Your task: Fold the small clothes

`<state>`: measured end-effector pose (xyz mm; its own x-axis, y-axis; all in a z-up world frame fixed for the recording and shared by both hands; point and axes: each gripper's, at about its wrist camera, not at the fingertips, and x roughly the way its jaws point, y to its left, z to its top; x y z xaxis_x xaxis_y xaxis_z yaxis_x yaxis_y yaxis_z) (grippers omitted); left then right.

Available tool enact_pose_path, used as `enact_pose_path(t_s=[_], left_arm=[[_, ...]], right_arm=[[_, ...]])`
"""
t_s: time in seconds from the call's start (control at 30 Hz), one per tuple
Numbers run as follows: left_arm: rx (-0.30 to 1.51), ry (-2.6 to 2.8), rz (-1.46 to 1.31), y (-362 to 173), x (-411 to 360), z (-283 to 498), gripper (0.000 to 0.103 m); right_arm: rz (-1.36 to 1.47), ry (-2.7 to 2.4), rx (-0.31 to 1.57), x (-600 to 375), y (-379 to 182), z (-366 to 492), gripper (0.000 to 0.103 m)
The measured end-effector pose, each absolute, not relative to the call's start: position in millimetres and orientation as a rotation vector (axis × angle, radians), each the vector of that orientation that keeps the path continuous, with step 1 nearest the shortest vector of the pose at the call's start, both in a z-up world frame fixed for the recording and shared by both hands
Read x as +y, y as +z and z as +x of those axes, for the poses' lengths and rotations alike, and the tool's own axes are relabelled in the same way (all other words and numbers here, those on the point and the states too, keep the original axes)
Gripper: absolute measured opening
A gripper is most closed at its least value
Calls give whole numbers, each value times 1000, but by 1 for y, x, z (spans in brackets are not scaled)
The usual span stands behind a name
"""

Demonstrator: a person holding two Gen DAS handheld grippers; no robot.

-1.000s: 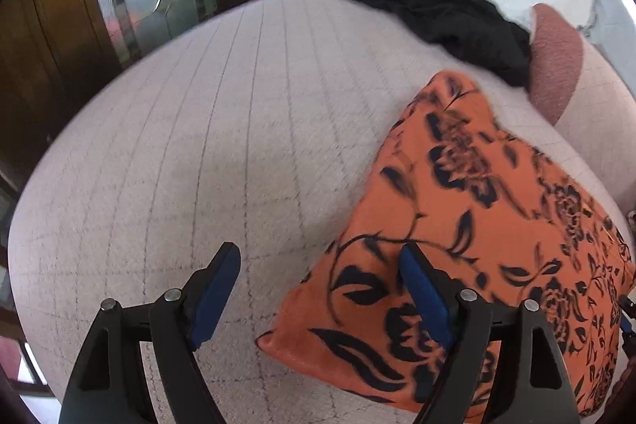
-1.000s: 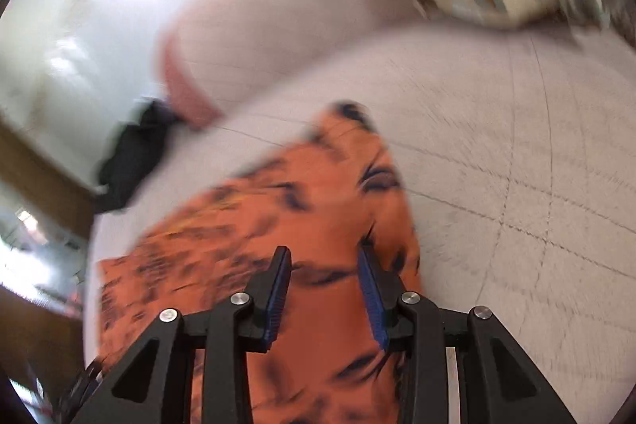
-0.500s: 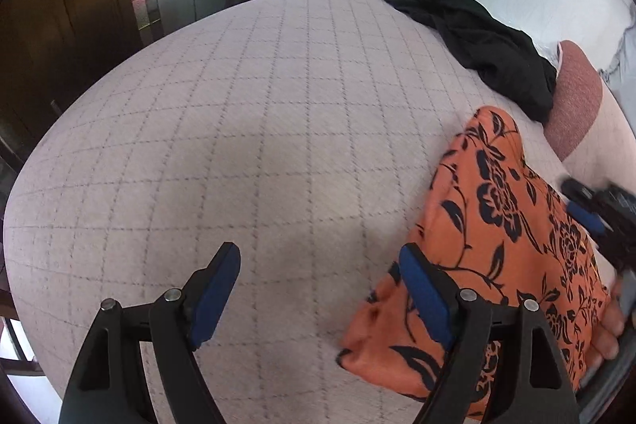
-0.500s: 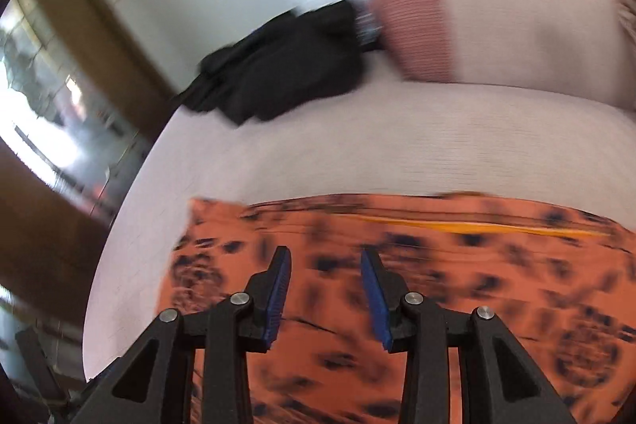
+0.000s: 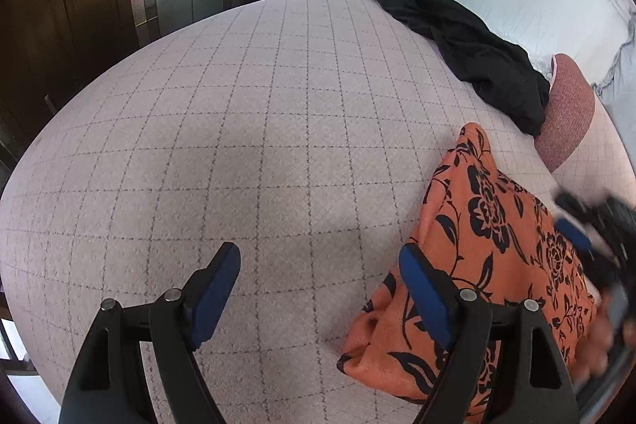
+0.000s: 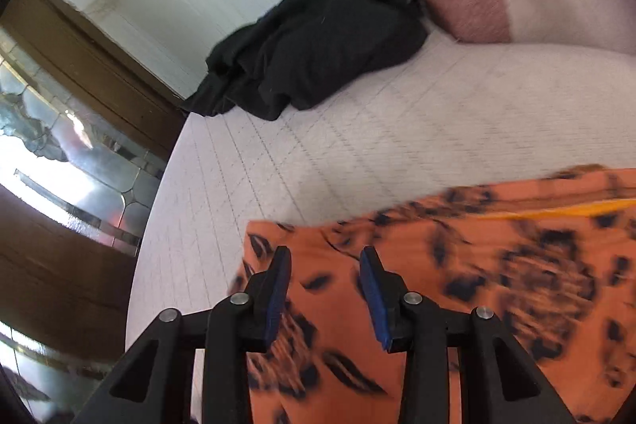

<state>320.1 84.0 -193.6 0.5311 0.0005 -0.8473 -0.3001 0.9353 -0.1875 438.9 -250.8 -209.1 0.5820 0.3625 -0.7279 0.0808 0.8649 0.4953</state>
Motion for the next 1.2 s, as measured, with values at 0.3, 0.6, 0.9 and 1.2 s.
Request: enact_pose_path(t_s=[0.3, 0.6, 0.9, 1.2], left_arm=[[952, 135, -303, -179, 62, 287, 83], [1065, -57, -412, -199, 30, 219, 83], [1079, -97, -687, -226, 31, 230, 95], [933, -96, -739, -229, 30, 268, 101]], right_arm=[[630, 85, 859, -386, -188, 245, 62], [1086, 20, 809, -473, -246, 113, 72], [1308, 1, 803, -477, -295, 121, 74], [1360, 34, 727, -487, -305, 164, 74]])
